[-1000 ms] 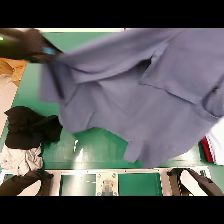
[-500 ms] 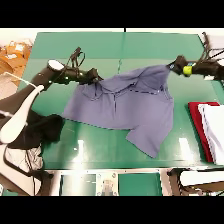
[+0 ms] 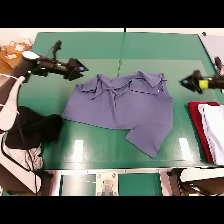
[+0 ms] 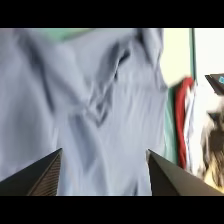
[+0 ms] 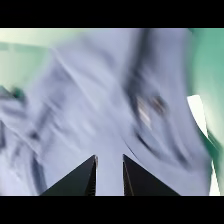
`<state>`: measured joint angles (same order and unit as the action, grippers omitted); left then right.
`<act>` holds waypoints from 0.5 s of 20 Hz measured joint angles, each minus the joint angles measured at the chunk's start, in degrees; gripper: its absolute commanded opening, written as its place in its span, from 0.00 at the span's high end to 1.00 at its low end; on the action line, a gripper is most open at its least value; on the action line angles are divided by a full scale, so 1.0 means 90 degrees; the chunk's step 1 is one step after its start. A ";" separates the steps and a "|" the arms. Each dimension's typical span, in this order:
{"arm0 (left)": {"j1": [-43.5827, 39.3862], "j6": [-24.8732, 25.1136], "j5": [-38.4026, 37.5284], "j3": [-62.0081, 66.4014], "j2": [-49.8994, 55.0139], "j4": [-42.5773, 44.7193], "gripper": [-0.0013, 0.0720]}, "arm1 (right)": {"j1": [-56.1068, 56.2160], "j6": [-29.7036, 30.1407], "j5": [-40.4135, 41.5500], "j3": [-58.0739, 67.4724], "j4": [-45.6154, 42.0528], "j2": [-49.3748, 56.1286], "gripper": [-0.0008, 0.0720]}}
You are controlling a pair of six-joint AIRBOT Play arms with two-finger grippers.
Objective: Fold the shirts.
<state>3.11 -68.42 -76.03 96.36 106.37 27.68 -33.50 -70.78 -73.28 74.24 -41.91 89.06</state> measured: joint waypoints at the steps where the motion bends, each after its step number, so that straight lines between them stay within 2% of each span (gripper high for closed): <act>1: 0.0104 -0.0066 -0.0301 0.0044 0.0002 0.0085 0.17 | -0.0265 -0.0078 -0.0134 -0.0364 -0.0223 -0.0265 0.55; 6: 0.0372 -0.0347 -0.1076 0.0134 0.0015 0.0770 0.17 | -0.1054 -0.0364 -0.0107 -0.2421 -0.1236 -0.1336 0.47; 10: 0.0425 -0.0486 -0.1331 0.0151 0.0015 0.1202 0.17 | -0.0925 -0.0330 0.0444 -0.3633 -0.1311 -0.1588 0.48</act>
<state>6.94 -72.79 -88.01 97.71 106.50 38.50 -41.82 -73.76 -69.28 41.54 -53.71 74.76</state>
